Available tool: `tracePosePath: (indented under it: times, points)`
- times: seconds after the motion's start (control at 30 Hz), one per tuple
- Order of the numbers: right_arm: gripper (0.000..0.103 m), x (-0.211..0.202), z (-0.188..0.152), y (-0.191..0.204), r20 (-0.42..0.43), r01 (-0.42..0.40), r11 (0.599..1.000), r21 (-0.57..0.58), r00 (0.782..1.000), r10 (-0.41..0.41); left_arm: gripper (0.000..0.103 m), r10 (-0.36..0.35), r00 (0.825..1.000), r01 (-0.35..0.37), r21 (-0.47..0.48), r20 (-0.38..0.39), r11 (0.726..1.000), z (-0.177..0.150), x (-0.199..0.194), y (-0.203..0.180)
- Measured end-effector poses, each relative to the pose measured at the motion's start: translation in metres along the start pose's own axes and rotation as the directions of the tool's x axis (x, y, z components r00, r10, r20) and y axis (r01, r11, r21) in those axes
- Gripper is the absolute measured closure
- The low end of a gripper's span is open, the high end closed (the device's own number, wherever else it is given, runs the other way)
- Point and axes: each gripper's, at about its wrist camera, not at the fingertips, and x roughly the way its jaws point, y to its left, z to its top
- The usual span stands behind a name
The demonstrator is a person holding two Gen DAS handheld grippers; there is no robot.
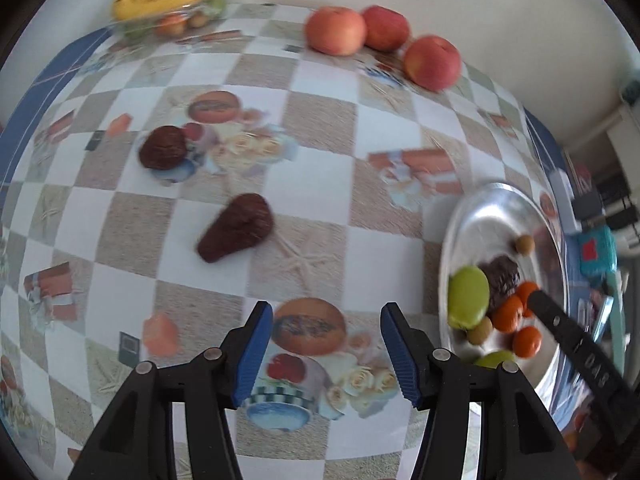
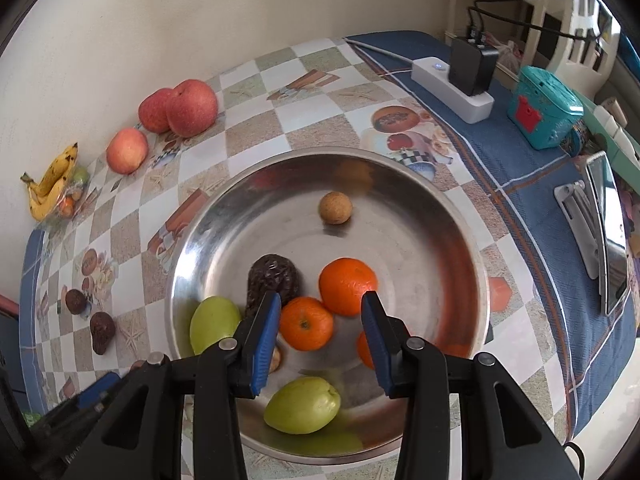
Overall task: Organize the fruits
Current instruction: 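Move both tools back over the table toward the dried red dates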
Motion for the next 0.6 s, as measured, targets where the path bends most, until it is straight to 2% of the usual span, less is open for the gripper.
tracePosePath:
  times: [0.3, 0.47, 0.6]
  points:
    - [0.06, -0.006, -0.013, 0.054, -0.01, -0.084, 0.982, -0.167, 0.996, 0.084, 0.039, 0.081, 0.995, -0.073, -0.136, 0.058, 0.988, 0.016, -0.02, 0.053]
    - [0.06, -0.013, -0.016, 0.068, 0.003, -0.097, 0.973, -0.212, 0.995, 0.099, 0.036, 0.117, 0.99, -0.103, -0.168, 0.076, 0.98, 0.022, -0.027, 0.069]
    - [0.06, -0.014, -0.016, 0.072, 0.002, -0.097, 0.97, -0.225, 0.995, 0.1, 0.029, 0.117, 0.99, -0.102, -0.18, 0.073, 0.978, 0.022, -0.027, 0.073]
